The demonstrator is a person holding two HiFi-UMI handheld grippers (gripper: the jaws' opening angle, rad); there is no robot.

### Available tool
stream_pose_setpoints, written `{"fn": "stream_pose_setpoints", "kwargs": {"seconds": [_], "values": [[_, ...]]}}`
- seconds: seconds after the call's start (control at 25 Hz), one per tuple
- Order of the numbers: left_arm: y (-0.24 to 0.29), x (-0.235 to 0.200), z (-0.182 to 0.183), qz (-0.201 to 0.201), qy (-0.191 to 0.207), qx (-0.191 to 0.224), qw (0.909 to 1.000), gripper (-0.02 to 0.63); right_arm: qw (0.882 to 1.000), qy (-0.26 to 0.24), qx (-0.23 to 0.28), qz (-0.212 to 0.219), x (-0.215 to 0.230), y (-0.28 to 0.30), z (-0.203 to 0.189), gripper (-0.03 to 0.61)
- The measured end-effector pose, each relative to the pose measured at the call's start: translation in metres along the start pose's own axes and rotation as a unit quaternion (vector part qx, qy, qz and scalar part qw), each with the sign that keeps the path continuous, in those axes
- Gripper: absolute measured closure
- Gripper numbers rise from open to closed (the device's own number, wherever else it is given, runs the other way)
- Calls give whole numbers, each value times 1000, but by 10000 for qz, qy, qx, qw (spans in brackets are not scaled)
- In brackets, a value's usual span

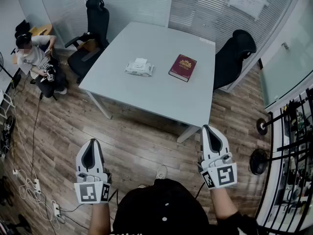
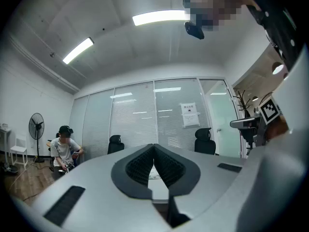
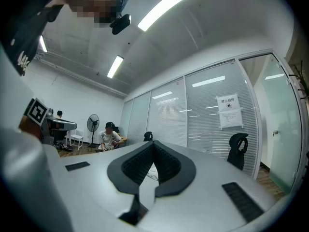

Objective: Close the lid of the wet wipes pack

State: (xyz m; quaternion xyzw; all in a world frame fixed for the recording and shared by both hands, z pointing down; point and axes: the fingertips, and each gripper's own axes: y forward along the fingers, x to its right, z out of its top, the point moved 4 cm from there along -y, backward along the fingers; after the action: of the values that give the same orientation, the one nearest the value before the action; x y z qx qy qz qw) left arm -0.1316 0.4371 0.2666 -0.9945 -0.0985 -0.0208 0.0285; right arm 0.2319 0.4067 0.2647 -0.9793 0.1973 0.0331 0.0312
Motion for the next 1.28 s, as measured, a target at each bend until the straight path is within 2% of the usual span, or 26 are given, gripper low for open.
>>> {"fn": "stream_pose_setpoints", "kwargs": {"seconds": [0.28, 0.44, 0.64, 0.72, 0.76, 1.28], "values": [[2, -2, 0, 29, -6, -26, 10000, 597, 9986, 482, 238, -16, 6, 0, 3, 551], [3, -2, -1, 38, 5, -69, 10000, 597, 9991, 417, 91, -71, 8, 2, -3, 551], [9, 0, -2, 54, 7, -119, 9999, 597, 9985, 501, 185, -76, 15, 6, -3, 545], [11, 1, -2, 60, 9, -132, 9999, 597, 9978, 613, 249, -62, 18, 10, -2, 322], [12, 2, -3, 68, 10, -141, 9999, 597, 9974, 660, 285, -52, 20, 11, -1, 295], [43, 24, -6, 294, 49, -155, 9994, 597, 9975, 579, 287, 286, 53, 38, -12, 293]]}}
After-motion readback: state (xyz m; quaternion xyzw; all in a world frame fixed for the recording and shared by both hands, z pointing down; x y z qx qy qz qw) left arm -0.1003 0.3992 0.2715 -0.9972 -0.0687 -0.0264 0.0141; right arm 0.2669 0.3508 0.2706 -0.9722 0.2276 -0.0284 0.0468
